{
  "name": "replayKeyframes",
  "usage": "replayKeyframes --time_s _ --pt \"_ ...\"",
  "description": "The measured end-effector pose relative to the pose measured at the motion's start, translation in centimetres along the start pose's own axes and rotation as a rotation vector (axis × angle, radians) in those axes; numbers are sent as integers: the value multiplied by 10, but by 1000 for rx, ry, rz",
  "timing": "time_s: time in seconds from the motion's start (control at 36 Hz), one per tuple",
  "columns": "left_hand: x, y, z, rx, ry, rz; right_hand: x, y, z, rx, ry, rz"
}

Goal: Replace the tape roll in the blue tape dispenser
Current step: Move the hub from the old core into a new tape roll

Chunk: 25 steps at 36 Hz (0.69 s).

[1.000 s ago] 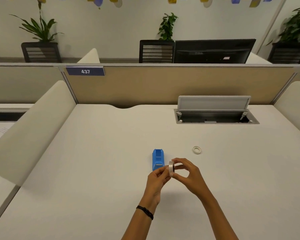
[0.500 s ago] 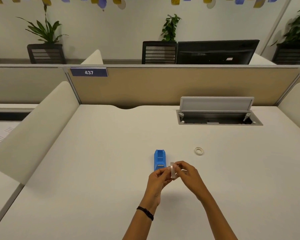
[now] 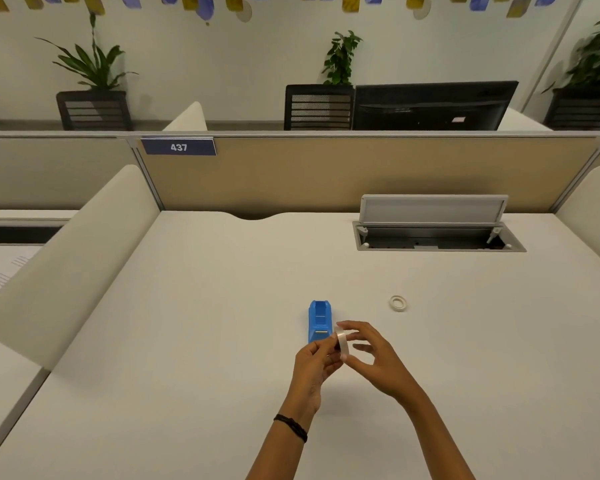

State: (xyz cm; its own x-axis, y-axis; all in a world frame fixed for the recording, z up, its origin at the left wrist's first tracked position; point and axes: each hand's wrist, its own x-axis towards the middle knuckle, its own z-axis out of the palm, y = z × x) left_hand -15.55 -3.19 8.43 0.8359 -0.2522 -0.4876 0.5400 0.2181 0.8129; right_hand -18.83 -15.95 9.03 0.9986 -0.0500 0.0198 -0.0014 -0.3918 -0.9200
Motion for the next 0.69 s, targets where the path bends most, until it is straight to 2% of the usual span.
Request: replayKeyframes --time_s 0.31,0.42,0.69 --pt "4 -2 -2 71 -3 31 1 0 0 25 -8 34" --pt "6 -4 -4 135 24 100 3 1 1 46 36 53" --pt "4 -1 -5 240 -41 195 6 4 4 51 121 114"
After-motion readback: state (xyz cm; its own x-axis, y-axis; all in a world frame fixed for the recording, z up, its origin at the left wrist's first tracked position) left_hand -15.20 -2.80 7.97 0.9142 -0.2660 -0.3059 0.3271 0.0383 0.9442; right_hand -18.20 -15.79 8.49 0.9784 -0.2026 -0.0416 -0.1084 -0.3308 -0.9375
